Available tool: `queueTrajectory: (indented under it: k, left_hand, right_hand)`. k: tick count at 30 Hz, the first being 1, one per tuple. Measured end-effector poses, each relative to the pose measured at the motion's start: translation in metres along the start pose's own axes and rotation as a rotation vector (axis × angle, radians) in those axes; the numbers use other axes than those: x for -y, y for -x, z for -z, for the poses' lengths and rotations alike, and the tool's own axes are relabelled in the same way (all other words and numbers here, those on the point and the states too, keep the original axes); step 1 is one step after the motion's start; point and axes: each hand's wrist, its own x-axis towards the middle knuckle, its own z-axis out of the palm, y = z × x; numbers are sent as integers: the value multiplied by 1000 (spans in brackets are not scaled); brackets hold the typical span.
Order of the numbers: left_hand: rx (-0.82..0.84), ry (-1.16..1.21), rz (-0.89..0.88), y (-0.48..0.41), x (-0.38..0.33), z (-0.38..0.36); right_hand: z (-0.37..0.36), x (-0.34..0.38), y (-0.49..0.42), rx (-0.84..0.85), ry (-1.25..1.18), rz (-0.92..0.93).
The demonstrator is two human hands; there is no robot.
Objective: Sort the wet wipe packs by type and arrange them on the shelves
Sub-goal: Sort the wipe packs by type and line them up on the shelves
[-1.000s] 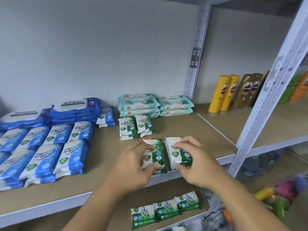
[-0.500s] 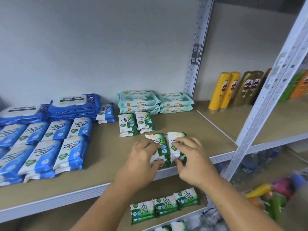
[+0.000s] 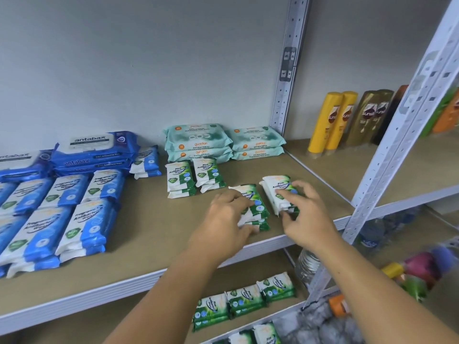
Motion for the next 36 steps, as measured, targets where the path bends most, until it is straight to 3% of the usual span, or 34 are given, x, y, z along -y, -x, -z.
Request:
queueTrajectory:
  k: [7, 13, 19, 36]
  left_hand:
    - [-35, -163, -41, -45, 15, -21]
    - [-170, -439, -69, -66, 32, -27]
    - [-44, -626, -48, -100, 39, -20]
    - [-113, -737, 3, -115, 61, -35]
  right_hand:
    - [-19, -9, -50, 57, -49, -29]
    - [-49, -6, -81, 12, -95, -33]
    - [-57, -7, -103, 34, -115, -42]
    - [-84, -10, -118, 28, -65, 30]
